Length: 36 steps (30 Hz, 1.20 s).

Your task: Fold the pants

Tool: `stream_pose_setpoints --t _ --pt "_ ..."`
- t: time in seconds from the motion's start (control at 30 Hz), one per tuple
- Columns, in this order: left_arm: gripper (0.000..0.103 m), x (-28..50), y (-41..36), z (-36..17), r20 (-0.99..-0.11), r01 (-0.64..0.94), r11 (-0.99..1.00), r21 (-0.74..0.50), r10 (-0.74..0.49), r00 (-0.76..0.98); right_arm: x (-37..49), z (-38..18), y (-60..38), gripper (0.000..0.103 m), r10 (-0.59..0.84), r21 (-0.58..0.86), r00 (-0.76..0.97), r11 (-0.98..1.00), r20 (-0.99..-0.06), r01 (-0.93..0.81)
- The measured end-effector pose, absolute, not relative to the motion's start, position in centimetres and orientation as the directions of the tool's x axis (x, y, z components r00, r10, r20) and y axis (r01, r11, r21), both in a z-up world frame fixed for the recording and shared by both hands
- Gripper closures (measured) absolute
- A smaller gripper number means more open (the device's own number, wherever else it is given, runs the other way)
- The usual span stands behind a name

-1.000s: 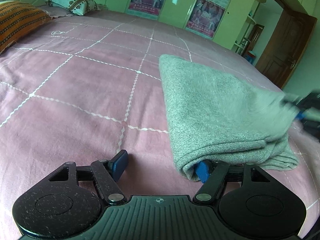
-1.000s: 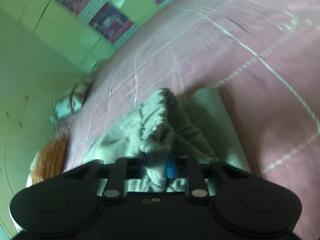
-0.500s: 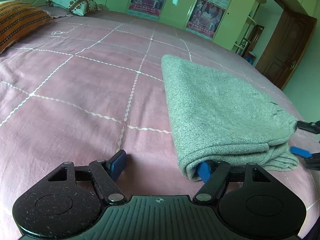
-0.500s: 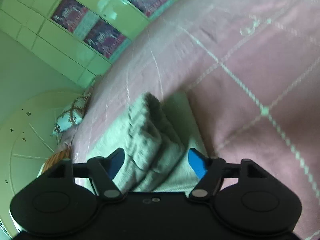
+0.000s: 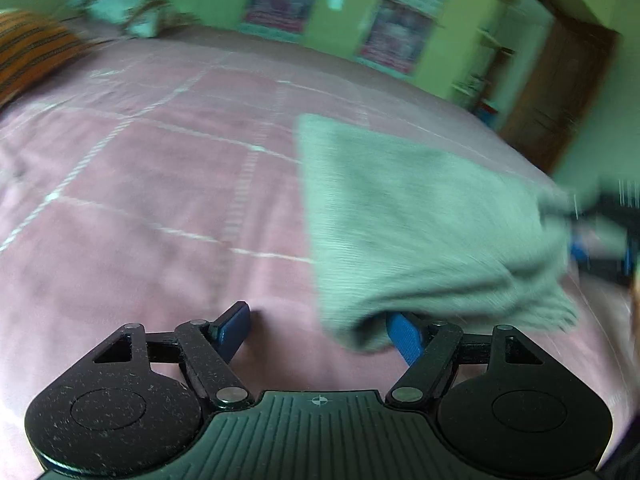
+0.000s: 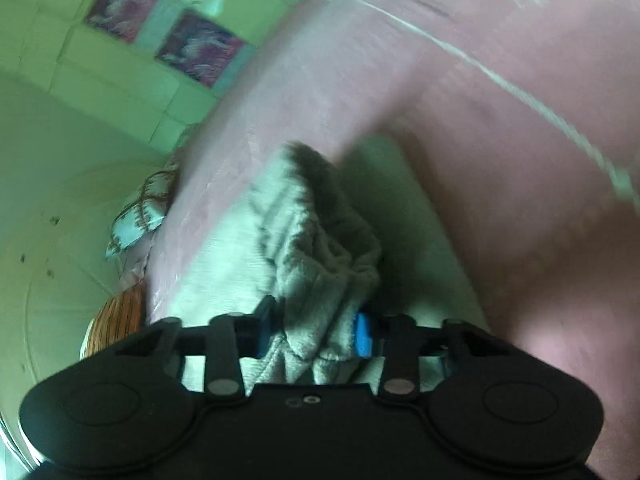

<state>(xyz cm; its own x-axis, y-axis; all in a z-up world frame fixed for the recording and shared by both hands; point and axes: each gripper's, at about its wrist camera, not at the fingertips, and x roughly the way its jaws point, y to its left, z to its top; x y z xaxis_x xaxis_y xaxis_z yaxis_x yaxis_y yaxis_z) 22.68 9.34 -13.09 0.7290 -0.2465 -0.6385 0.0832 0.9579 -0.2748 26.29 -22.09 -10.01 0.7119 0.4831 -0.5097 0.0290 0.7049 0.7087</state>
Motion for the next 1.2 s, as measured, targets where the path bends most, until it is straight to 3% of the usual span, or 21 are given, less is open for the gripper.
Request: stream_pose_setpoints --t 0.07,0.13,0.23,0.33,0.37,0.43,0.47,0.53,0.63,0.73,0.8,0.87,0.93,1.0,1.2 --pt "0.023 23.0 8.5 -13.1 -0.636 0.077 0.973 -0.219 -0.202 0.745 25.9 -6.7 -20.7 0.077 0.513 0.715 0.734 0.697 -0.446 -0.053" --pt "0.023 23.1 9.5 -13.0 -0.609 -0.032 0.976 -0.216 -0.109 0.786 25.3 -3.5 -19.4 0.078 0.537 0.712 0.755 0.689 -0.376 -0.136" --pt "0.019 22.7 11.8 -13.1 -0.567 -0.105 0.948 -0.301 -0.090 0.819 24.3 0.1 -19.9 0.081 0.539 0.720 0.791 0.667 -0.290 -0.190" --pt "0.019 22.4 10.6 -13.0 -0.565 -0.103 0.968 -0.230 -0.046 0.824 23.3 -1.6 -21.6 0.081 0.475 0.678 0.805 0.724 -0.354 -0.129" --pt "0.019 22.3 10.6 -12.9 -0.557 -0.099 0.968 -0.232 -0.049 0.829 23.2 -3.6 -22.6 0.081 0.431 0.670 0.808 0.740 -0.402 -0.062" --pt "0.019 22.6 10.6 -13.1 -0.579 -0.090 0.968 -0.234 -0.064 0.813 24.1 -10.1 -24.2 0.081 0.375 0.671 0.722 0.723 -0.582 0.165" --pt "0.019 22.7 10.6 -13.2 -0.586 -0.091 0.969 -0.230 -0.063 0.808 23.8 -12.6 -24.7 0.081 0.393 0.686 0.688 0.697 -0.609 0.209" --pt "0.019 22.7 11.0 -13.4 -0.595 -0.091 0.964 -0.249 -0.078 0.800 22.8 -12.6 -25.0 0.080 0.400 0.702 0.728 0.695 -0.557 0.154" --pt "0.019 22.6 11.1 -13.3 -0.592 -0.092 0.959 -0.266 -0.088 0.801 23.1 -11.2 -24.4 0.080 0.387 0.667 0.733 0.735 -0.560 0.122" --pt "0.019 21.8 10.9 -12.9 -0.546 -0.077 0.960 -0.268 -0.086 0.833 22.8 -8.1 -24.4 0.081 0.395 0.681 0.796 0.732 -0.458 0.028" --pt "0.019 22.5 10.5 -13.5 -0.593 -0.062 0.963 -0.261 -0.109 0.798 22.4 -7.1 -24.7 0.081 0.387 0.684 0.826 0.730 -0.410 -0.003" --pt "0.017 23.2 9.9 -13.8 -0.627 -0.043 0.974 -0.221 -0.108 0.771 22.6 -8.2 -24.9 0.081 0.329 0.625 0.824 0.779 -0.462 0.039" --pt "0.016 23.4 9.6 -13.7 -0.639 -0.026 0.980 -0.197 -0.108 0.762 24.1 -12.4 -26.6 0.080 0.338 0.658 0.730 0.726 -0.594 0.199" --pt "0.016 23.2 9.8 -13.7 -0.643 -0.024 0.979 -0.201 -0.114 0.757 23.6 -13.1 -28.2 0.076 0.390 0.736 0.746 0.648 -0.540 0.194" --pt "0.016 22.3 9.9 -13.1 -0.664 -0.009 0.978 -0.206 -0.134 0.736 20.1 -10.0 -28.9 0.065 0.299 0.633 0.791 0.761 -0.535 0.140"
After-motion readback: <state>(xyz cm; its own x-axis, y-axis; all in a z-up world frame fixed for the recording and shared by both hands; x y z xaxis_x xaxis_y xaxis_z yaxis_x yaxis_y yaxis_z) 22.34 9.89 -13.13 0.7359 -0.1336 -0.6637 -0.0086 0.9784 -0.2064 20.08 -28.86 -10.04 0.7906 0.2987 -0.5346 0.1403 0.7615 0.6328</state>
